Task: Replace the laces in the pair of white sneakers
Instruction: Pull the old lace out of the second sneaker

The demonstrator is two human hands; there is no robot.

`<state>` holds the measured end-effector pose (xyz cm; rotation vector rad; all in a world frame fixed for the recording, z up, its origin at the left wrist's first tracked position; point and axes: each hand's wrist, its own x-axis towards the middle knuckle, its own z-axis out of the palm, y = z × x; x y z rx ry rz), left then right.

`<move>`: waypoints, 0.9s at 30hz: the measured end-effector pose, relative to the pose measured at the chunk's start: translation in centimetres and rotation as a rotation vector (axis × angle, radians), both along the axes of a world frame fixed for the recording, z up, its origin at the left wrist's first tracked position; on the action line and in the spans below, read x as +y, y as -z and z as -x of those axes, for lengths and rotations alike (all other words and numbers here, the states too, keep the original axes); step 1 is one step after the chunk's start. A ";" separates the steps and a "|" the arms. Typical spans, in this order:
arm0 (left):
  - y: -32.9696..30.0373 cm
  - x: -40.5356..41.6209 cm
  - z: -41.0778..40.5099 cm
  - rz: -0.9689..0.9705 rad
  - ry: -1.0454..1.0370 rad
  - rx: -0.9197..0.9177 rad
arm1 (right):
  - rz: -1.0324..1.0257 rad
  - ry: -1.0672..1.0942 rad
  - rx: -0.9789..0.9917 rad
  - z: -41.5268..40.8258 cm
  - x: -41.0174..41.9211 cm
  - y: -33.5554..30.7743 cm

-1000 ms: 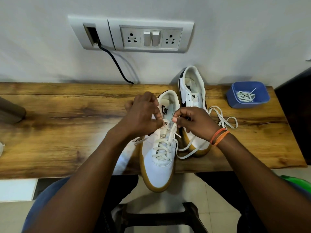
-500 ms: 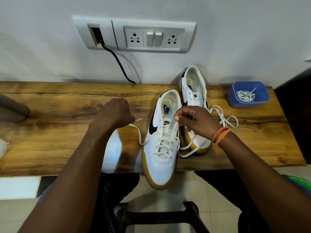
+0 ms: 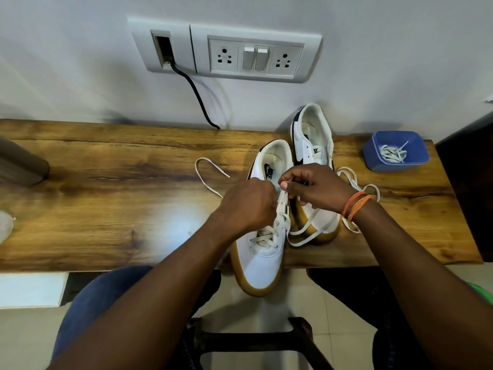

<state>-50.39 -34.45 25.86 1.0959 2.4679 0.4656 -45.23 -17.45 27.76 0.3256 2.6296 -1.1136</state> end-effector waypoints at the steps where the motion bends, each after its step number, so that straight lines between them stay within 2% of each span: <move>1: 0.0 0.1 0.2 0.003 -0.010 -0.054 | -0.018 -0.018 -0.003 0.1 0.1 0.0; 5: -0.1 0.4 0.6 -0.002 -0.037 -0.218 | -0.125 -0.099 0.001 0.8 0.0 0.2; 9: -1.0 0.1 1.2 -0.069 -0.174 -0.314 | 0.010 0.016 0.067 1.1 -0.1 0.8; 11: -1.9 -0.5 2.3 -0.114 -0.336 -0.454 | 0.062 0.100 0.109 1.3 0.0 1.1; 13: -2.6 -1.7 3.9 -0.060 -0.451 -0.623 | 0.100 0.159 0.115 1.5 0.1 1.3; 15: -2.9 -2.8 4.8 0.038 -0.434 -0.695 | 0.140 0.168 0.091 1.7 0.2 1.5; 17: -2.7 -2.9 4.9 0.037 -0.425 -0.682 | 0.159 0.153 0.088 1.8 0.3 1.5; 19: -2.6 -2.0 4.5 -0.080 -0.415 -0.617 | 0.153 0.151 0.098 1.9 0.3 1.5; 22: -2.6 -0.7 3.2 -0.202 -0.284 -0.490 | 0.106 0.139 0.126 2.0 0.2 1.9; 25: -1.4 -0.3 1.8 -0.091 -0.109 -0.414 | 0.084 0.125 0.141 2.1 0.0 2.1; 27: -0.7 -0.2 1.6 -0.063 -0.103 -0.364 | 0.078 0.127 0.142 2.1 0.0 2.1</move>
